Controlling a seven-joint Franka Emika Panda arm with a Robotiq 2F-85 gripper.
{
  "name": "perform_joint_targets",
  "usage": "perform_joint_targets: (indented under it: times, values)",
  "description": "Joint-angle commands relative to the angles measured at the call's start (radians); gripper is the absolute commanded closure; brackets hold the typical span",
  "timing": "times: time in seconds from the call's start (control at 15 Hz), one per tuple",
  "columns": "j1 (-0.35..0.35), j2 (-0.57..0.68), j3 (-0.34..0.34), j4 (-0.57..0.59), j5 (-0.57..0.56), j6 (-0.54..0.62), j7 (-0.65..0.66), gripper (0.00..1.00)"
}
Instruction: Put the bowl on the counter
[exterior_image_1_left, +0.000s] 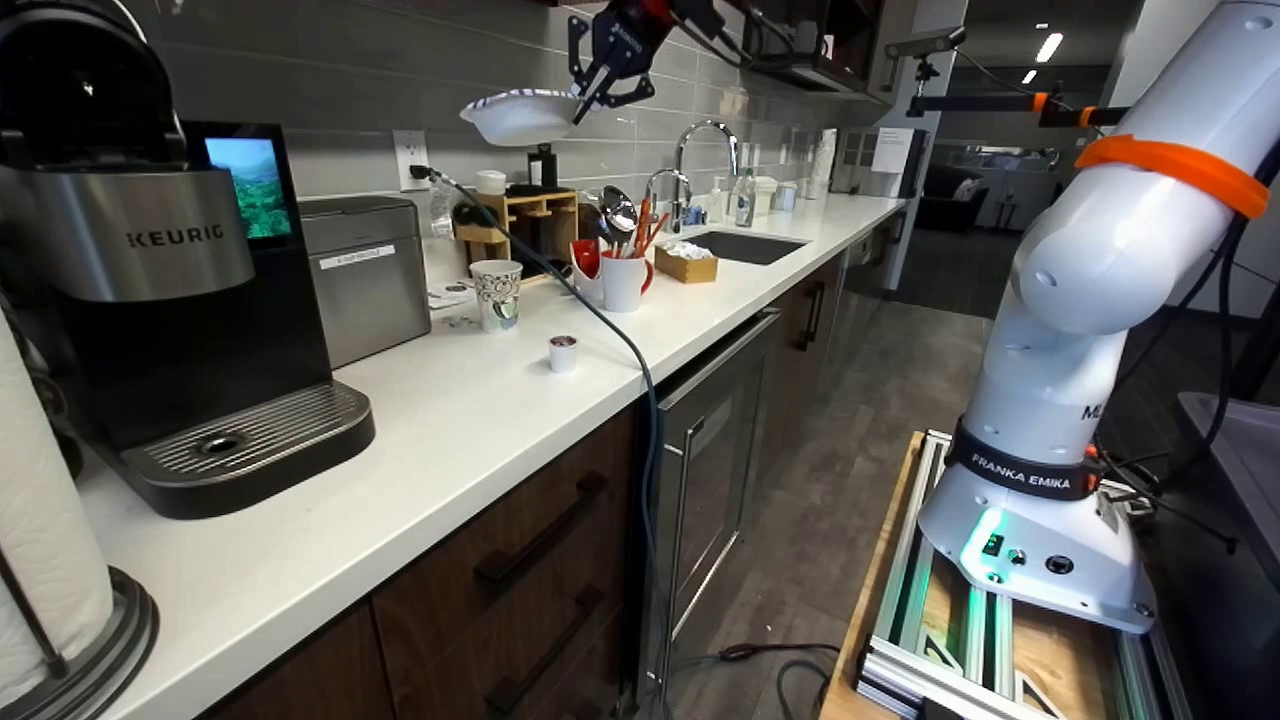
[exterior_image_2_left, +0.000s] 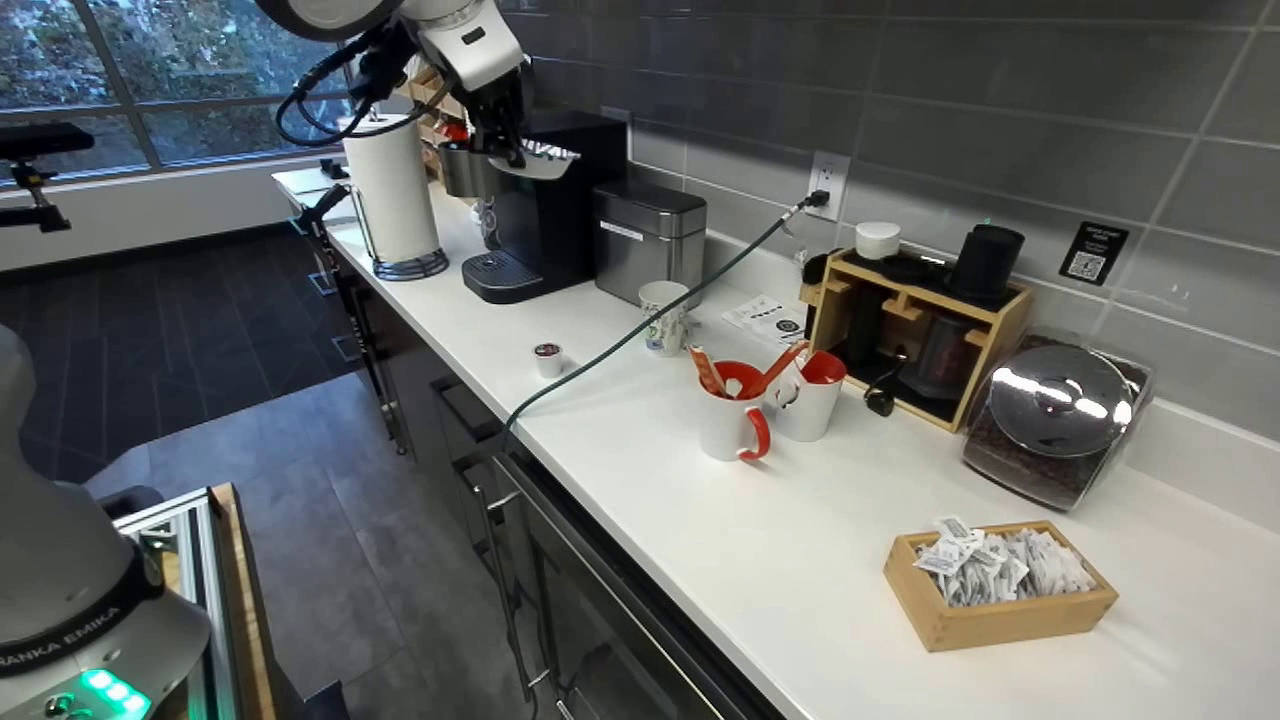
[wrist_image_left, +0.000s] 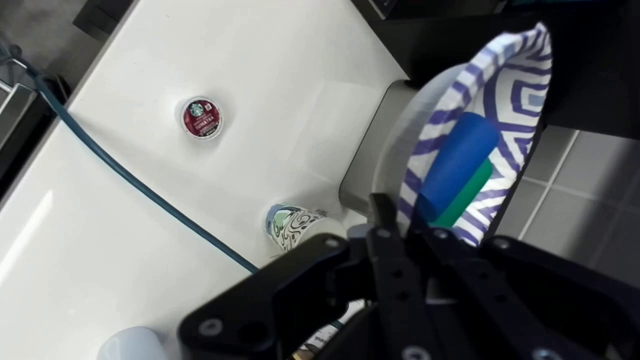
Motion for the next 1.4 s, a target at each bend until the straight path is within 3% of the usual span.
perform_joint_targets:
  times: [0.0,0.47,0.6,0.8,1.13,1.2,1.33]
  values:
    - [0.041,0.032,0.081,-0.106,-0.025,0.23,0.032,0.98]
    - [0.106,0.202,0.215,-0.286,-0.059,0.707,0.168,0.98]
    - [0.098,0.272,0.253,-0.284,-0.025,0.772,0.181,0.98]
    - [0.172,0.371,0.2,-0.235,0.009,0.807,0.18,0.98]
    - [0.141,0.469,0.236,-0.121,0.274,0.714,0.044,0.98]
    - [0.19,0.435,0.187,-0.18,0.176,0.763,0.112,0.93]
    - [0.189,0.461,0.186,-0.145,0.232,0.744,0.071,0.93]
